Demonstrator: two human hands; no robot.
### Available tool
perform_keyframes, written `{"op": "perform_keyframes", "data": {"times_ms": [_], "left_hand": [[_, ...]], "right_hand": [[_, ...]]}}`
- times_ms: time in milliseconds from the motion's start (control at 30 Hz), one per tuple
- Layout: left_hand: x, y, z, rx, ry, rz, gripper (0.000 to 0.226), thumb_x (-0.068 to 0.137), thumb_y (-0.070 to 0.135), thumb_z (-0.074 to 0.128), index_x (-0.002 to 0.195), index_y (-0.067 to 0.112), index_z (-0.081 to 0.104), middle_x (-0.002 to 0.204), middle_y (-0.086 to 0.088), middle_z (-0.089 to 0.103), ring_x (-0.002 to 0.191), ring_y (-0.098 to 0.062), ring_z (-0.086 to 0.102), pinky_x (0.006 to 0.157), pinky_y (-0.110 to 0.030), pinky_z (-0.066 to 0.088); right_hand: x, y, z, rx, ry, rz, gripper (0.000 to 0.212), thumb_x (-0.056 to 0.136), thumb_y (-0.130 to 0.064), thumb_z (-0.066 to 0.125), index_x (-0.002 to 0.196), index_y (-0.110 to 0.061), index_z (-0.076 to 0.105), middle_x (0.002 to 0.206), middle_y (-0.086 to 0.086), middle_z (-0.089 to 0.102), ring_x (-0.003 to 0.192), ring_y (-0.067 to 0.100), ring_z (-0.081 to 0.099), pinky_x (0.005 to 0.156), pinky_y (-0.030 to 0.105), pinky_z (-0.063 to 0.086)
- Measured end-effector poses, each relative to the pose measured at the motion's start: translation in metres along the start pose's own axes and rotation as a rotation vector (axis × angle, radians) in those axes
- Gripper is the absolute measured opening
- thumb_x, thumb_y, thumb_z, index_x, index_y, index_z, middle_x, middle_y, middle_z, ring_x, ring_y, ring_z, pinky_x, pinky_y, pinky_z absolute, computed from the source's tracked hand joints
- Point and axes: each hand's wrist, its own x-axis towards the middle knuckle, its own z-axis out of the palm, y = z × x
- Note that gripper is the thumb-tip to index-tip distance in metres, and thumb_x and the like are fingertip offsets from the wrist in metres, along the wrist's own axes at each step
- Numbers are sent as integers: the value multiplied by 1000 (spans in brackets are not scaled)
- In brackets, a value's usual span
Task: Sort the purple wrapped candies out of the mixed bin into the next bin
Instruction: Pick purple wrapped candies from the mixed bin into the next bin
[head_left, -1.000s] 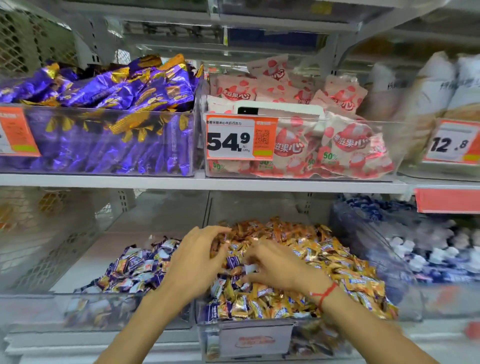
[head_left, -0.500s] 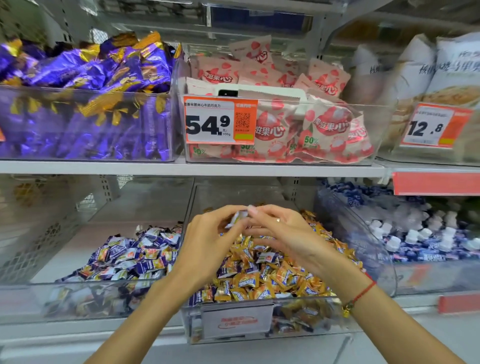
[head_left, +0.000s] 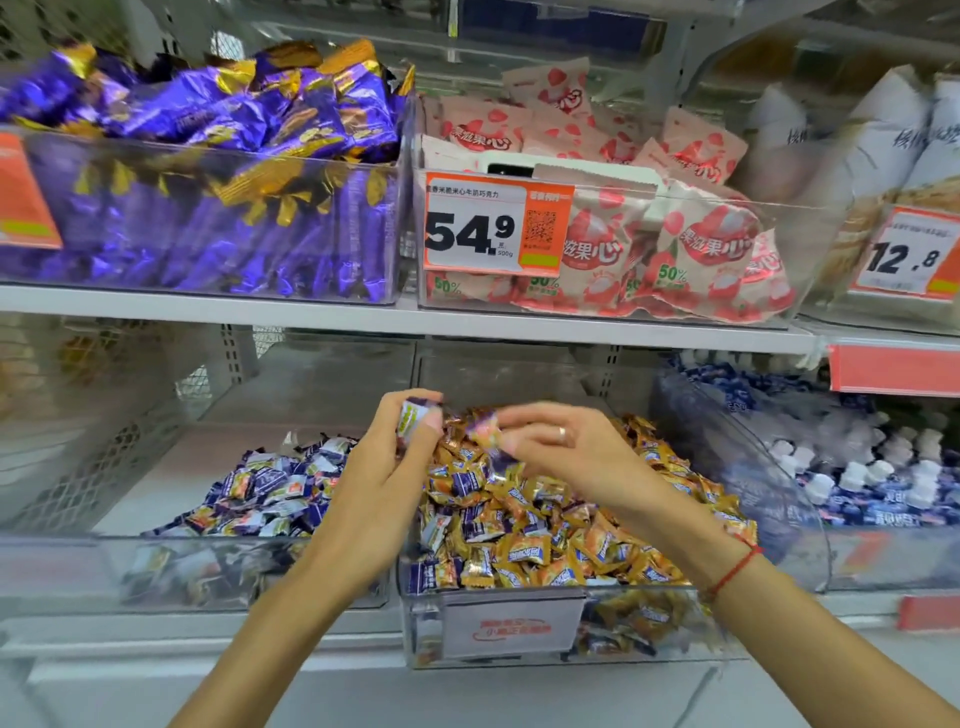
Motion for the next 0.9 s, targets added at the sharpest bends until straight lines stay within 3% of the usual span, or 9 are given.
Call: {"op": "perform_keyframes", "data": {"times_ms": [100,200,300,400,500,567,667,767,900], "left_hand": [[3,4,2,-19,-2,-17,44,82,68,33,106,36,51,83,0,62,75,-12,58,79,-33,49],[4,1,2,-35,0,10,41,92,59,38,106,25,56,94,-12,65,88,-25,62,83,-47,52],[4,-6,2,22,19,17,35,98,49,36,103,24,59,82,-7,63,73,-21,60,73,-42,50],[7,-5,0,-97,97,-55,29,100,40,38,98,22,60,74,2,61,64,-9,56,66,-35,48],[11,-5,-6,-273,124,-106,21,101,28,41,98,21,60,88,5,67,69,-2,62,65,-21,54],[11,-7,-13,-309,100,-112,16,101,23,42,102,22,59,95,4,66,72,0,63,63,-18,53],[9,-14,-22,-254,73,-133,16,101,19,43,103,27,56,96,6,64,73,1,59,62,-17,51],[8,-16,-26,-221,66,-219,17,100,13,44,99,24,57,90,4,61,70,-6,54,57,-16,49],[4,-17,-25,-137,56,-175,17,101,24,44,101,19,60,85,6,60,62,-2,50,55,-19,47]], "right_hand": [[2,-18,30,318,4,1,23,85,-17,70,107,-10,70,95,5,75,93,14,71,77,18,54],[4,-22,46,346,4,1,23,88,-15,67,110,-9,71,100,6,75,94,13,71,76,17,54],[4,-20,38,268,-5,-26,20,92,-17,63,110,-15,72,98,1,75,89,10,70,75,19,55],[14,-1,22,-214,52,-36,13,88,-18,68,100,-21,71,91,-10,71,85,6,67,71,14,51],[20,30,22,-879,-286,-5,25,85,-28,72,108,-20,70,93,-15,63,79,-2,55,69,16,42],[21,45,26,-1064,-341,-33,25,86,-33,70,106,-18,72,99,-6,66,82,7,56,67,23,41],[27,46,24,-917,-262,18,27,95,-36,58,95,-11,70,83,5,69,71,21,61,60,33,47],[29,37,15,-547,-241,107,14,100,-24,50,104,-12,57,95,7,73,83,22,70,80,45,56],[15,3,23,1,-110,54,20,91,-18,62,107,-6,57,95,6,75,85,19,73,74,28,60]]}}
